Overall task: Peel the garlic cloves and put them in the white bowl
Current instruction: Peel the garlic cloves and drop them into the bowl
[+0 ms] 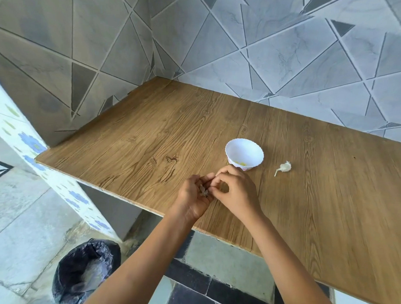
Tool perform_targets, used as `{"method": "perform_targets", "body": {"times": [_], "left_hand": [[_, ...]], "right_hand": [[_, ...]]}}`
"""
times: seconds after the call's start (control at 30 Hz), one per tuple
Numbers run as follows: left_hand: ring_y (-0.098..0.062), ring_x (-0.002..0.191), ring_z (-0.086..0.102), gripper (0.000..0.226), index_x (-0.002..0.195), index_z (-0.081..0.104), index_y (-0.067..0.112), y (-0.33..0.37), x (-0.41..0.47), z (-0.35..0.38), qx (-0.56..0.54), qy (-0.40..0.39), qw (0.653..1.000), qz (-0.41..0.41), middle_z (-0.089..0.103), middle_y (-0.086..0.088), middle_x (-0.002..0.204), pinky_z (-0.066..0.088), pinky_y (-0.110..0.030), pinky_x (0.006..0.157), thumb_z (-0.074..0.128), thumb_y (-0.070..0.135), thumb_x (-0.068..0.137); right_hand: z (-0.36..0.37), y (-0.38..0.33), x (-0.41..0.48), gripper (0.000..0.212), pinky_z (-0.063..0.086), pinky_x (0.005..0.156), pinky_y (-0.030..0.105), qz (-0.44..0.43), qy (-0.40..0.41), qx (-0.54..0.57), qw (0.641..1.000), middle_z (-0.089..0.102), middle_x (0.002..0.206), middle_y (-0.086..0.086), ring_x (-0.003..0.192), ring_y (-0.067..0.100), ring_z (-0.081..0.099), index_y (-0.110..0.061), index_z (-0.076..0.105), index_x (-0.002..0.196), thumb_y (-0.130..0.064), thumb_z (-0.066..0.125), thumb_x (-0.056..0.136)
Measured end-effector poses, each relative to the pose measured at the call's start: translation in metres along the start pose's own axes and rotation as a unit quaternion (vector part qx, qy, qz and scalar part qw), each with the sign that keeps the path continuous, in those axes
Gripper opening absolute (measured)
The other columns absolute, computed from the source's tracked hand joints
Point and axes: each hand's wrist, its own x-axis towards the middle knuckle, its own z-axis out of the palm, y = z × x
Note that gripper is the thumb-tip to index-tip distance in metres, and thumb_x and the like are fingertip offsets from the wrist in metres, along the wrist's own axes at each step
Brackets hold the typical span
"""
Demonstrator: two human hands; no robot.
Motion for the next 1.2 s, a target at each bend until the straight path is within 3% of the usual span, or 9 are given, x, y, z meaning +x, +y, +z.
{"method": "perform_targets", "body": {"times": [0.1,0.27,0.37,0.5,0.63,0.73,0.87,1.03,1.2], "left_hand": [[-0.024,0.068,0.06,0.047,0.081,0.06,-0.004,-0.007,-0.005,0.004,-0.01,0.003,1.0,0.012,0.064,-0.018,0.071,0.045,-0.029,0.071,0.026,0.021,0.102],[-0.023,0.078,0.059,0.044,0.086,0.062,-0.004,-0.017,-0.022,0.005,-0.034,0.008,0.999,0.027,0.065,-0.018,0.081,0.049,-0.028,0.067,0.028,0.02,0.101],[-0.023,0.078,0.061,0.039,0.082,0.062,-0.004,-0.015,-0.036,-0.006,-0.078,0.023,0.995,0.051,0.066,-0.016,0.076,0.056,-0.027,0.062,0.033,0.015,0.099],[-0.024,0.08,0.061,0.034,0.083,0.061,-0.005,0.001,-0.057,-0.04,-0.136,0.071,0.981,0.115,0.066,-0.016,0.076,0.057,-0.028,0.066,0.035,0.011,0.098],[-0.023,0.079,0.06,0.031,0.082,0.061,-0.006,0.024,-0.088,-0.087,-0.173,0.116,0.961,0.181,0.065,-0.016,0.075,0.057,-0.026,0.066,0.036,0.008,0.096],[-0.024,0.079,0.06,0.032,0.083,0.061,-0.006,0.041,-0.107,-0.127,-0.198,0.141,0.946,0.215,0.065,-0.016,0.072,0.057,-0.027,0.065,0.036,0.008,0.097],[-0.024,0.082,0.06,0.025,0.087,0.06,-0.006,0.074,-0.125,-0.191,-0.22,0.171,0.93,0.239,0.061,-0.017,0.084,0.057,-0.028,0.068,0.039,0.005,0.094],[-0.024,0.082,0.059,0.025,0.088,0.06,-0.006,0.123,-0.139,-0.289,-0.231,0.21,0.926,0.212,0.061,-0.016,0.086,0.057,-0.027,0.063,0.039,0.005,0.094],[-0.02,0.076,0.06,0.023,0.083,0.062,-0.003,0.169,-0.138,-0.376,-0.201,0.274,0.926,0.161,0.065,-0.011,0.069,0.055,-0.024,0.068,0.041,0.001,0.093]], "right_hand": [[-0.005,0.005,-0.006,0.016,0.045,0.062,0.029,0.019,0.016,0.037,0.999,0.058,0.083,-0.008,0.078,0.013,0.057,-0.019,0.062,0.072,-0.025,0.077,0.072],[-0.009,0.011,-0.019,0.01,0.05,0.078,0.027,0.003,0.016,0.161,0.987,0.064,0.089,-0.022,0.086,0.004,0.061,-0.021,0.067,0.091,-0.017,0.069,0.083],[-0.002,0.009,-0.025,0.015,0.048,0.083,0.02,0.022,0.002,0.218,0.976,0.068,0.097,-0.01,0.093,0.009,0.063,-0.017,0.067,0.101,-0.016,0.066,0.086],[0.021,-0.018,-0.024,0.02,0.044,0.083,0.013,0.013,-0.04,0.265,0.963,0.069,0.101,-0.006,0.096,0.009,0.063,-0.016,0.067,0.106,-0.014,0.065,0.086],[0.053,-0.066,-0.021,0.022,0.047,0.082,0.016,-0.017,-0.107,0.289,0.951,0.069,0.104,-0.003,0.095,0.009,0.063,-0.013,0.067,0.108,-0.013,0.065,0.086],[0.078,-0.102,-0.021,0.021,0.045,0.079,0.01,-0.055,-0.142,0.3,0.942,0.069,0.103,-0.004,0.095,0.008,0.062,-0.012,0.068,0.107,-0.013,0.064,0.087],[0.13,-0.149,-0.027,0.023,0.047,0.085,0.019,-0.066,-0.197,0.306,0.929,0.067,0.105,-0.007,0.097,0.005,0.06,-0.013,0.066,0.111,-0.014,0.063,0.088],[0.216,-0.208,-0.034,0.023,0.049,0.086,0.026,-0.03,-0.23,0.3,0.925,0.069,0.103,-0.003,0.095,0.01,0.062,-0.009,0.066,0.108,-0.009,0.065,0.086],[0.305,-0.252,-0.04,0.024,0.049,0.09,0.03,0.027,-0.281,0.27,0.921,0.069,0.106,-0.001,0.099,0.01,0.062,-0.01,0.066,0.11,-0.013,0.066,0.086]]}}
